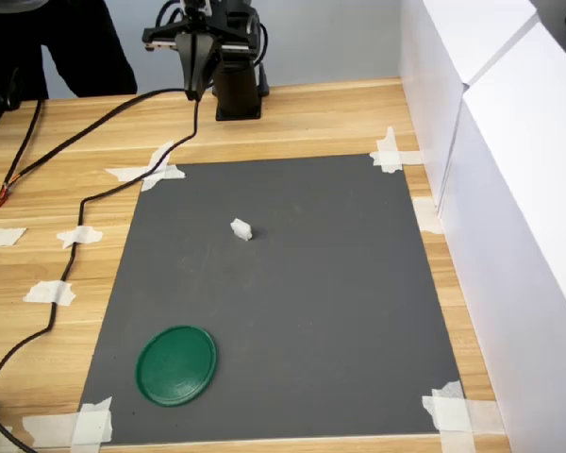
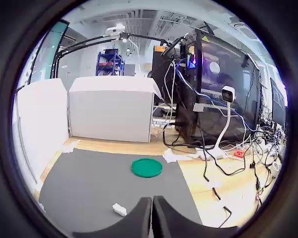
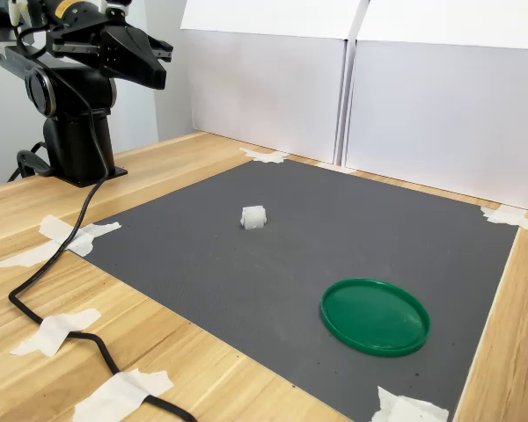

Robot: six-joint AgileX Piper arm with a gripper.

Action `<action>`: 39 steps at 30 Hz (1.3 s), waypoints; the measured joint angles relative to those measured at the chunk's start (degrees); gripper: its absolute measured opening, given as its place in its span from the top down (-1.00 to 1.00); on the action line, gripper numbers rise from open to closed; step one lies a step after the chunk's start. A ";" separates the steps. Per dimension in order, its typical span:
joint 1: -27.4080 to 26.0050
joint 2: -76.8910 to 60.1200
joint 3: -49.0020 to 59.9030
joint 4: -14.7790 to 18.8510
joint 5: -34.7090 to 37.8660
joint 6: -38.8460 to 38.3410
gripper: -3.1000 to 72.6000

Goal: Grasp a white terminal and put it on the green lid.

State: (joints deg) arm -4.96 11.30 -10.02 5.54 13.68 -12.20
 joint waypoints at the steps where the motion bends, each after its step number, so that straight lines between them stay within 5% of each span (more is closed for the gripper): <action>1: 0.00 1.52 -1.51 0.00 1.66 -0.08 0.96; 14: 0.00 22.15 -23.70 -4.03 35.35 -0.28 0.96; 25: -1.67 35.99 -31.94 -3.56 41.04 -0.30 0.91; 31: -1.90 42.47 -32.11 0.15 41.15 -4.54 0.49; 39: -1.90 48.13 -32.59 1.98 39.17 -6.59 -0.64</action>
State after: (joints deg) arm -6.86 59.43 -42.61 7.52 52.85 -18.79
